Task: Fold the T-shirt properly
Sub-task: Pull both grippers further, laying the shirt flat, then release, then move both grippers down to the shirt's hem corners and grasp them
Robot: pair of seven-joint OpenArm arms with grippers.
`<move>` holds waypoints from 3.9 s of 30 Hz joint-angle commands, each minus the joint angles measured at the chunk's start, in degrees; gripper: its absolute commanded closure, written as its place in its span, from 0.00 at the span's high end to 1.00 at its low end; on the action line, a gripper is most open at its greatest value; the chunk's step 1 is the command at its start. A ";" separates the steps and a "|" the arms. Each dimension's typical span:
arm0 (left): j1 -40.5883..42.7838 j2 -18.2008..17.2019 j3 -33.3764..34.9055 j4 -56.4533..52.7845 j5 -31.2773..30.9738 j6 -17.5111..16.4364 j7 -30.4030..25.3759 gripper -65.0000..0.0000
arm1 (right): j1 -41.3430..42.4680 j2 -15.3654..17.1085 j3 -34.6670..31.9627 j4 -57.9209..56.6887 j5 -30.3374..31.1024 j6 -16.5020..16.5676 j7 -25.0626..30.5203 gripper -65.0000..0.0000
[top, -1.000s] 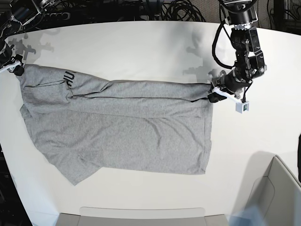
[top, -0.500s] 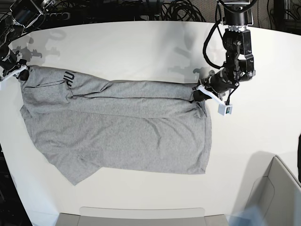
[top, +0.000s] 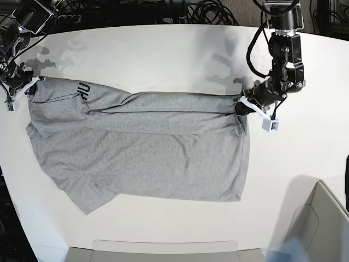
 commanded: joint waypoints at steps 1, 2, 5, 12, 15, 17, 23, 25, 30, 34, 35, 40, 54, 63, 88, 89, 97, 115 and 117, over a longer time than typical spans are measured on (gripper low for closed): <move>1.81 -0.61 -1.71 0.83 3.31 1.56 3.21 0.00 | -0.66 -0.08 -0.35 1.45 -0.75 0.60 -1.99 0.00; 2.77 -0.61 -3.03 1.45 3.31 1.56 3.21 0.00 | -1.27 -0.17 -0.43 2.42 -0.75 0.60 -1.99 0.00; 5.85 -0.61 -6.81 2.50 3.31 1.56 3.21 0.00 | -3.03 -1.05 -0.78 4.97 -0.75 0.60 -2.08 0.00; 9.81 -3.25 -11.56 2.59 3.31 1.48 3.21 0.00 | -6.81 -1.40 -4.48 6.46 -2.78 0.60 -2.08 0.00; 11.30 -4.92 -11.91 2.68 3.31 1.48 3.12 0.00 | -7.08 -1.31 -4.13 6.46 -4.62 0.60 -2.08 0.00; 12.53 -5.97 -12.00 2.68 3.31 1.48 3.04 0.00 | -7.16 -0.96 -4.04 6.46 -5.15 0.60 -2.08 0.00; 17.72 -6.68 -15.34 5.58 3.31 1.39 3.04 0.00 | -8.48 0.53 -4.39 6.46 -4.97 0.60 -2.08 0.00; 20.18 -6.68 -16.66 8.13 3.31 1.39 3.04 0.00 | -9.80 0.53 -4.39 6.46 -4.97 0.60 -2.08 0.00; 23.52 -6.76 -17.89 10.76 3.31 1.39 3.04 0.00 | -12.88 0.45 -4.48 8.66 -4.80 0.60 -2.08 0.00; 25.54 -6.68 -17.89 10.76 3.31 1.39 2.86 0.00 | -14.64 0.53 -4.48 8.92 -4.71 0.60 -2.08 0.00; 25.89 -6.68 -17.89 10.68 3.31 1.39 2.68 0.00 | -14.90 0.53 -4.39 8.92 -4.71 0.60 -2.08 0.00; 25.98 -6.85 -17.98 10.68 3.48 1.48 3.04 0.00 | -14.90 0.45 -4.13 8.92 -4.71 0.60 -1.99 0.00; 25.89 -6.94 -23.69 18.68 3.57 1.56 7.96 0.30 | -14.64 0.18 -3.95 15.34 -4.62 0.60 -3.31 0.19; 25.19 -7.03 -25.62 19.73 3.66 1.56 9.36 0.30 | -14.90 0.27 -0.61 22.02 -4.97 0.60 -7.09 0.20; 21.50 -11.95 -25.54 19.82 3.39 1.39 9.10 0.30 | -15.43 -6.32 10.91 39.87 -4.62 0.60 -12.45 0.28; 20.80 -11.95 -25.62 20.26 3.39 1.39 9.01 0.30 | -14.20 -6.59 10.91 40.92 -4.62 0.60 -12.45 0.28; 6.20 -9.40 -19.65 27.56 3.48 1.39 8.84 0.30 | 4.09 -5.18 -1.66 40.31 -5.15 0.60 -12.45 0.28; -19.73 -6.85 7.43 -14.73 3.75 1.83 1.28 0.30 | 20.44 -6.85 -24.78 -6.90 -12.36 0.60 -1.73 0.28; -19.56 -6.94 9.01 -15.79 3.75 1.83 1.72 0.30 | 19.03 -6.76 -24.78 -6.90 -12.45 0.60 -1.99 0.28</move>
